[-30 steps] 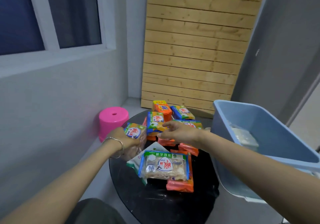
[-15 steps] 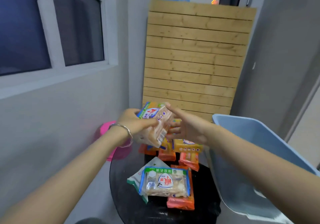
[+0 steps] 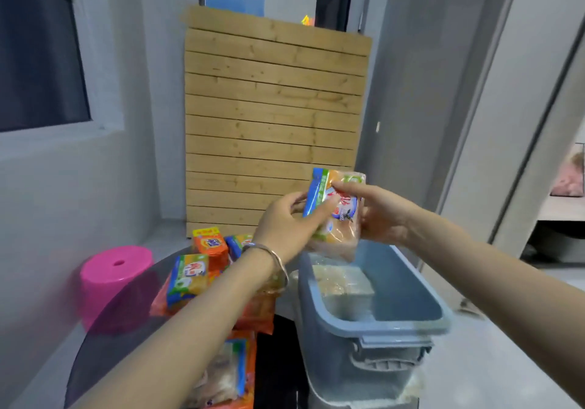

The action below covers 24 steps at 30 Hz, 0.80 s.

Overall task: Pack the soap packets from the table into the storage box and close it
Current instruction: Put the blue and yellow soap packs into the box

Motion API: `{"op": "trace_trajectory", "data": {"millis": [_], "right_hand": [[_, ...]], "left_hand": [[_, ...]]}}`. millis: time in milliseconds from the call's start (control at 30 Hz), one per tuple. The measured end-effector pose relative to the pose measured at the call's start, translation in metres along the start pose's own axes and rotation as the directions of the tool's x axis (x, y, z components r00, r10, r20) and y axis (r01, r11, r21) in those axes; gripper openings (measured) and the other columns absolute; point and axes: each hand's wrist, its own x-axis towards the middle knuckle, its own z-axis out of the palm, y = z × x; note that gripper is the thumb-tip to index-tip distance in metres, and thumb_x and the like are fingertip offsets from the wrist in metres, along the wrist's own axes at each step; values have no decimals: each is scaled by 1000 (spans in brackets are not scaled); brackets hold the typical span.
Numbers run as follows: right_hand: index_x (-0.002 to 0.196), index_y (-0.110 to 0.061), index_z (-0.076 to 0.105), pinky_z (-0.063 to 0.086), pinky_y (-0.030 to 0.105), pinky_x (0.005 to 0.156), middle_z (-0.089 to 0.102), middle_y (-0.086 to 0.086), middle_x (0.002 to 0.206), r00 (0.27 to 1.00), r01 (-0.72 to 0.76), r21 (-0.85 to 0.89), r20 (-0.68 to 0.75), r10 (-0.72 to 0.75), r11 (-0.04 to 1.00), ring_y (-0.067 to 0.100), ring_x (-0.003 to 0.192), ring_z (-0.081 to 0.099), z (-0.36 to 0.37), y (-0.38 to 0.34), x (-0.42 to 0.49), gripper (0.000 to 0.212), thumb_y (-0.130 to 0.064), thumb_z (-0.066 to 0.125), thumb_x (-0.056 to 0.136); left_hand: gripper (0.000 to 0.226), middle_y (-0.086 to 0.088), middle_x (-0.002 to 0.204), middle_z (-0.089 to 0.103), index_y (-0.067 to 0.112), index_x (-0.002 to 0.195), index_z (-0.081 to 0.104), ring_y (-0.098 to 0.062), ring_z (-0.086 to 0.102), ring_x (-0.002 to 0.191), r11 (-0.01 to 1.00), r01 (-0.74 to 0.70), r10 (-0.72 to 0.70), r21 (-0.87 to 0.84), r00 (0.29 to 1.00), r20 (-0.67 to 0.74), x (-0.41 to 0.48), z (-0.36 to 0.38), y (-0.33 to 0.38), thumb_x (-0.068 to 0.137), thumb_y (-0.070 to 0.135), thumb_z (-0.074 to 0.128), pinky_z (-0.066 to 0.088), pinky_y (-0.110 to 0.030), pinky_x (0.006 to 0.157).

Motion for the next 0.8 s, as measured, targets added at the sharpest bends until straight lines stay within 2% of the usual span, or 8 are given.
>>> {"op": "trace_trajectory", "data": {"millis": [100, 200, 233, 300, 400, 533, 667, 800], "right_hand": [[98, -12, 67, 48, 39, 100, 72, 6, 96, 998, -53, -52, -27, 52, 997, 21, 90, 66, -30, 11, -5, 35, -37, 69, 74], [101, -12, 64, 53, 35, 89, 72, 6, 94, 986, -168, -171, -30, 165, 971, 20, 87, 67, -47, 35, 0, 32, -37, 66, 81], [104, -13, 63, 53, 35, 88, 72, 6, 95, 980, -200, -204, -31, 198, 958, 20, 88, 66, -48, 44, 3, 33, -37, 66, 82], [106, -13, 63, 55, 35, 84, 71, 6, 97, 963, -268, -234, -25, 270, 935, 20, 88, 66, -52, 64, 13, 33, -35, 67, 82], [109, -12, 64, 55, 34, 81, 71, 7, 101, 914, -388, -244, 20, 404, 889, 20, 89, 67, -49, 92, 33, 36, -34, 69, 81], [100, -14, 64, 55, 32, 78, 71, 5, 95, 858, -471, -286, 71, 509, 834, 19, 85, 66, -44, 113, 52, 24, -30, 69, 82], [97, -17, 62, 54, 24, 62, 69, 0, 91, 852, -464, -312, 102, 514, 829, 13, 81, 64, -47, 120, 57, 21, -36, 62, 88], [98, -19, 61, 53, 23, 61, 68, -1, 91, 852, -450, -367, 95, 515, 814, 12, 79, 62, -50, 126, 57, 29, -46, 60, 86]], "left_hand": [[65, 7, 122, 58, 13, 139, 42, -5, 54, 110, 992, 103, -102, -68, 995, 14, 4, 14, -19, 86, 47, 56, 38, -18, 96], [57, 15, 116, 56, 12, 145, 29, 3, 52, 98, 974, 216, -212, -68, 975, 62, -1, 23, -41, 95, 36, 43, 36, 0, 73], [57, 11, 119, 56, 10, 146, 28, 0, 54, 102, 963, 260, -254, -78, 964, 77, -2, 24, -49, 95, 34, 43, 37, 1, 76], [63, 0, 145, 43, 11, 148, 24, -15, 46, 129, 939, 326, -315, -108, 943, 110, -1, 30, -63, 94, 33, 47, 36, -17, 102], [53, -3, 137, 53, 15, 140, 39, -20, 52, 125, 914, 376, -347, -154, 919, 185, 0, 36, -83, 92, 30, 52, 42, -32, 103], [35, -4, 114, 70, 18, 121, 59, -14, 66, 99, 888, 408, -356, -211, 902, 244, -3, 38, -93, 92, 35, 50, 53, -22, 74], [36, -2, 112, 70, 20, 123, 59, -16, 66, 102, 884, 401, -352, -240, 909, 224, -1, 40, -101, 91, 36, 50, 52, -30, 89], [35, -3, 112, 70, 20, 123, 58, -16, 67, 101, 880, 397, -345, -261, 911, 225, -1, 43, -105, 91, 35, 51, 53, -30, 89]]}}
